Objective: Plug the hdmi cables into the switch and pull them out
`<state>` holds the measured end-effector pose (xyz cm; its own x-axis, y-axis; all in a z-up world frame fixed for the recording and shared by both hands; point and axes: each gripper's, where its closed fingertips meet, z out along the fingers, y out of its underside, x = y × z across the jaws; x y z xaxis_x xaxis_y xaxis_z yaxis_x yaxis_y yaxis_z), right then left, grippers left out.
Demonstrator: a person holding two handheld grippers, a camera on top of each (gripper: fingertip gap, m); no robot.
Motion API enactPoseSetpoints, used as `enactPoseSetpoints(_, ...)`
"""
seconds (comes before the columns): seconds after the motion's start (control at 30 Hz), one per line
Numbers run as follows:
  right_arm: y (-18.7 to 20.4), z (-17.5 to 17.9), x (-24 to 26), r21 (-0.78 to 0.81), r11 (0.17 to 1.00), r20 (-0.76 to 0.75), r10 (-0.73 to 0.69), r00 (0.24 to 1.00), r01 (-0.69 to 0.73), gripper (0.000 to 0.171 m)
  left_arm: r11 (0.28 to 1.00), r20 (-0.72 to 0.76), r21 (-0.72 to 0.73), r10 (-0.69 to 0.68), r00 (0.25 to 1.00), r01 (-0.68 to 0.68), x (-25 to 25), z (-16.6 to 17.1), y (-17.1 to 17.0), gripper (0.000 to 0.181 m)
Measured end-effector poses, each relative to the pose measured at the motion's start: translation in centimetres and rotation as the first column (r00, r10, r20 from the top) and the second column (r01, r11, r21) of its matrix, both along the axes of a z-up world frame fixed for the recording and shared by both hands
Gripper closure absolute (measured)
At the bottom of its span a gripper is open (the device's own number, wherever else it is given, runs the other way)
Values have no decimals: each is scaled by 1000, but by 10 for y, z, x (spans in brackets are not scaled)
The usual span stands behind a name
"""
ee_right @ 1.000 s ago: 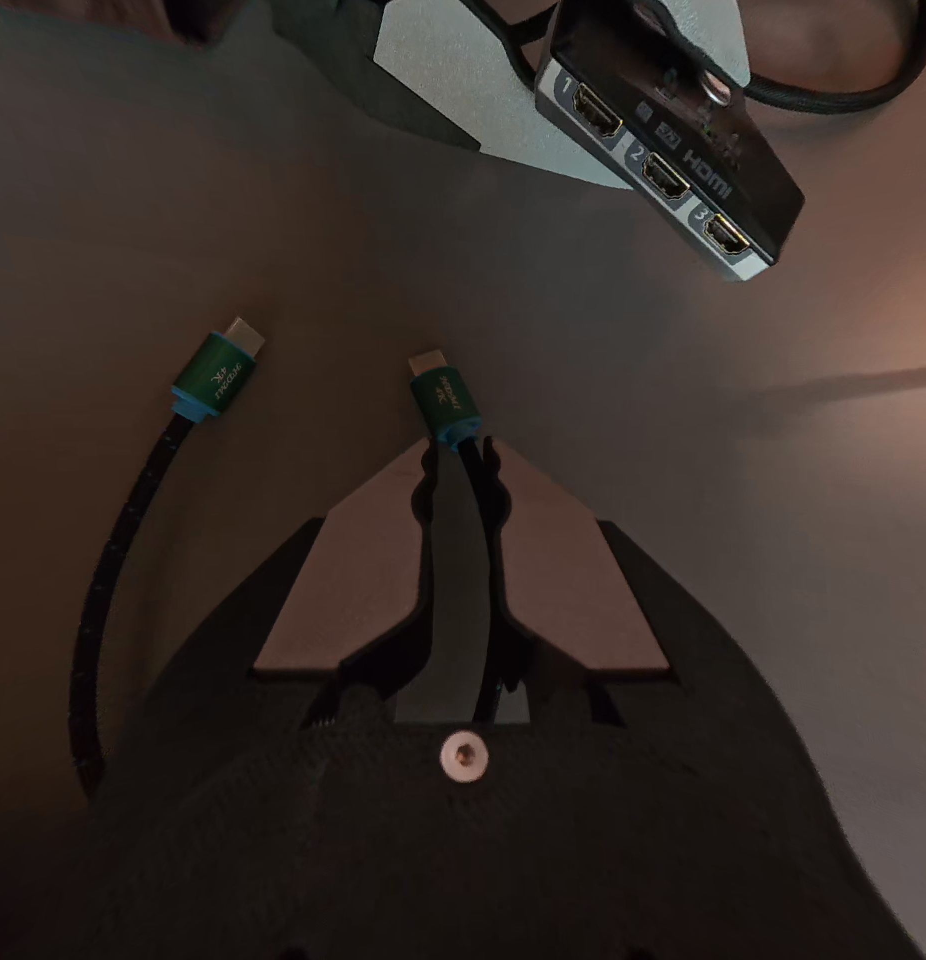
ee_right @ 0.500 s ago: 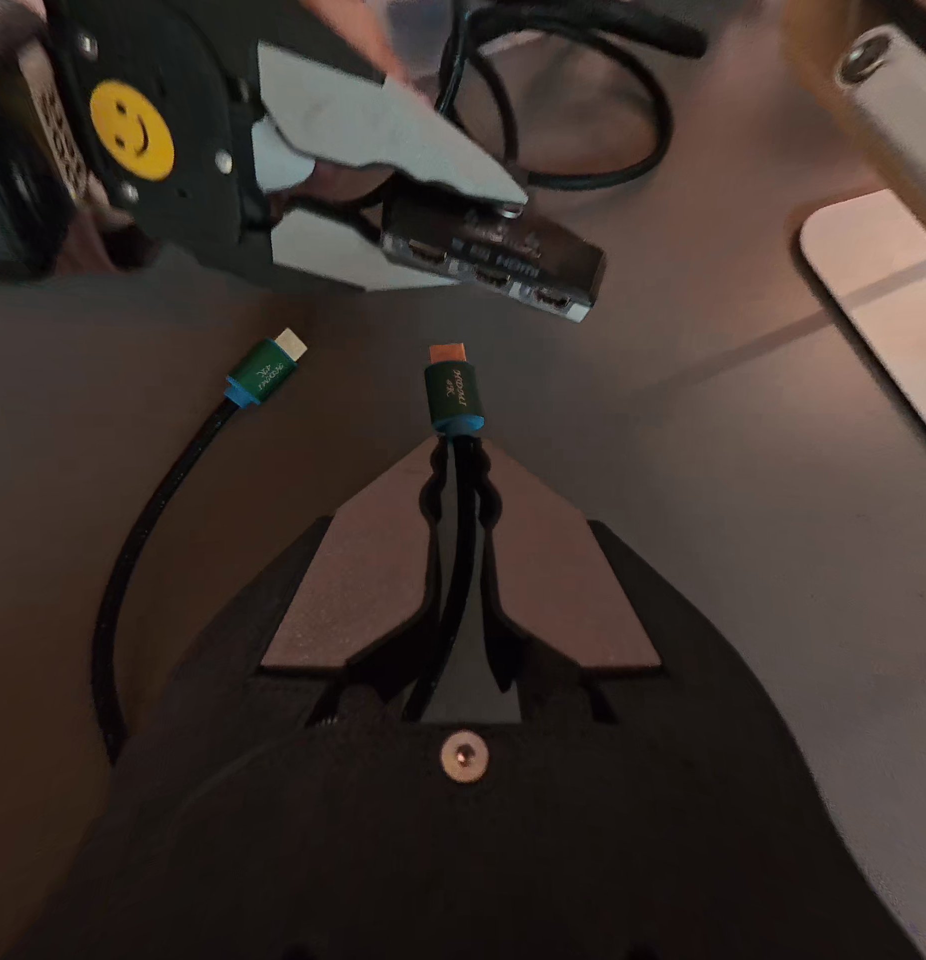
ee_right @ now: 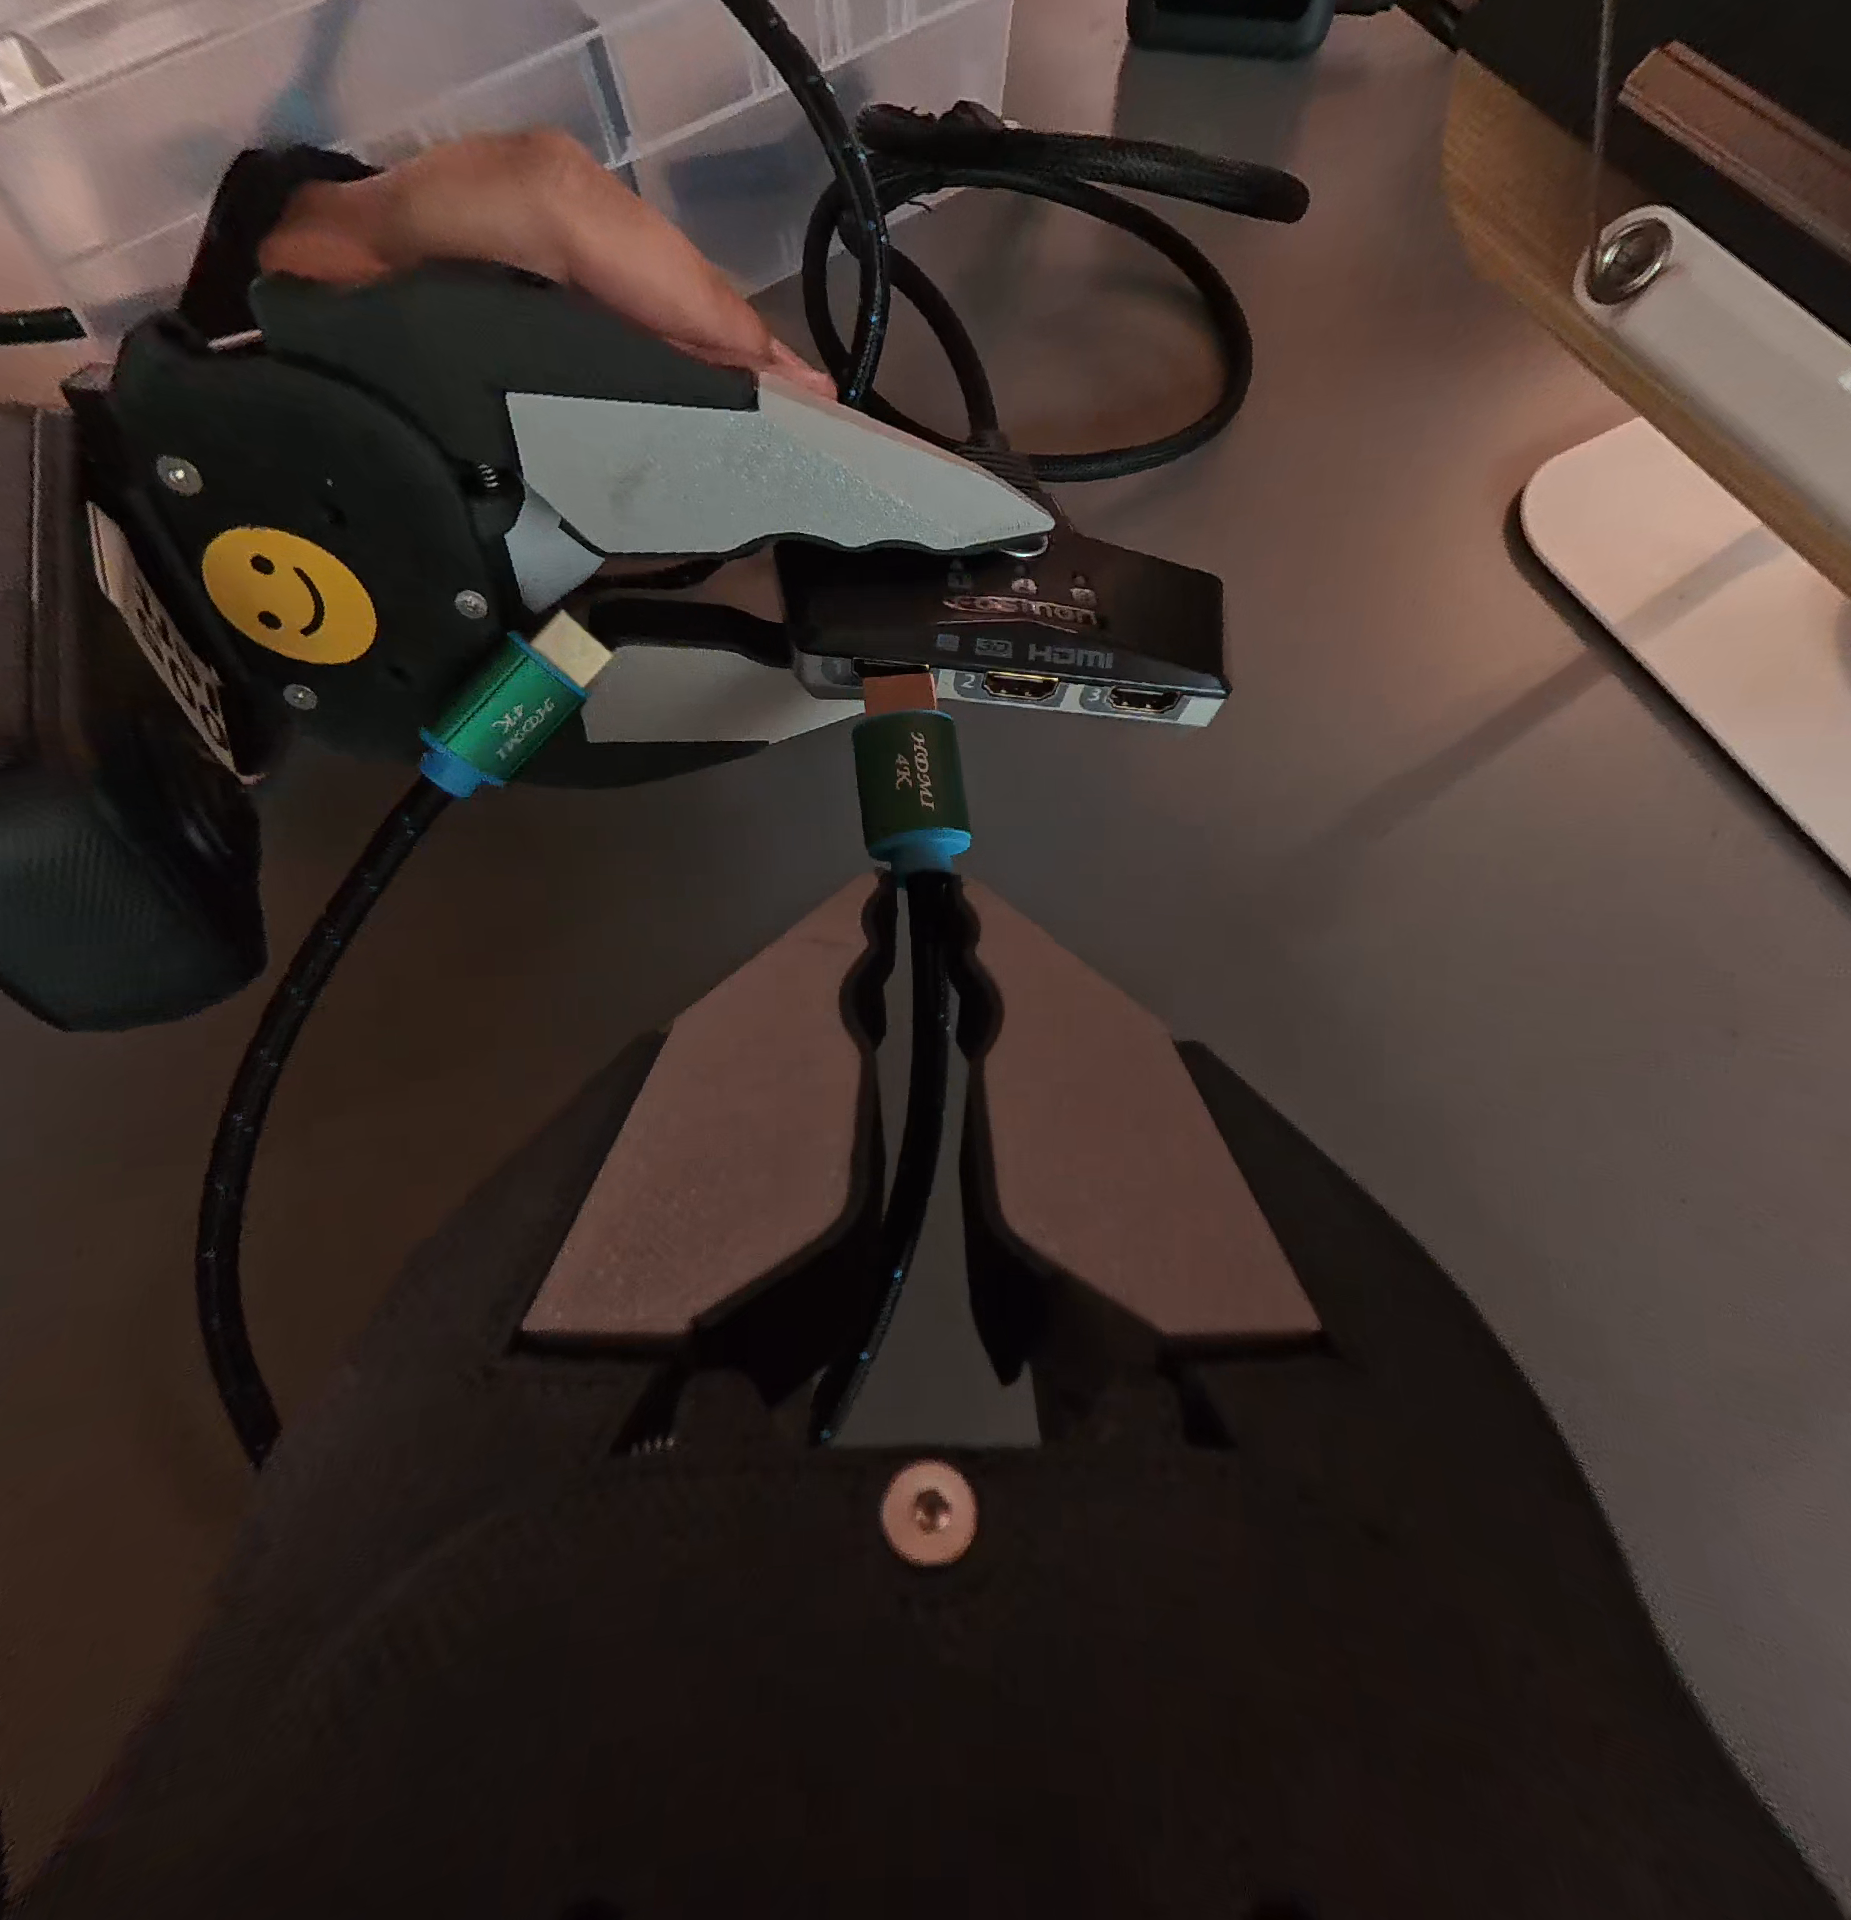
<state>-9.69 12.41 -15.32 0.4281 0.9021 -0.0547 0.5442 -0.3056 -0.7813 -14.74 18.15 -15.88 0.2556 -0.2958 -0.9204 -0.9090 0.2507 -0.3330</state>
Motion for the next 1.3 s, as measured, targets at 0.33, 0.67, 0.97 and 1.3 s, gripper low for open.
enactPoseSetpoints(0.33, 0, -1, 0, -62, 998, -30, -32, 999, 30, 166, 997, -62, 60, 49, 997, -45, 0, 2, 3, 160)
enactPoseSetpoints(0.67, -1, -2, -1, -42, 998, 4, -46, 999, 46, 166, 995, -86, 65, 80, 993, -74, 0, 0, 4, 161)
enactPoseSetpoints(0.97, -5, -6, 1, -91, 994, 51, -48, 998, 52, 167, 982, -204, 132, 160, 966, -135, 3, 1, 3, 161)
enactPoseSetpoints(1.3, -4, -5, 2, -86, 990, 65, -104, 992, 110, 166, 986, -155, 94, 150, 976, -136, 3, 2, 1, 160)
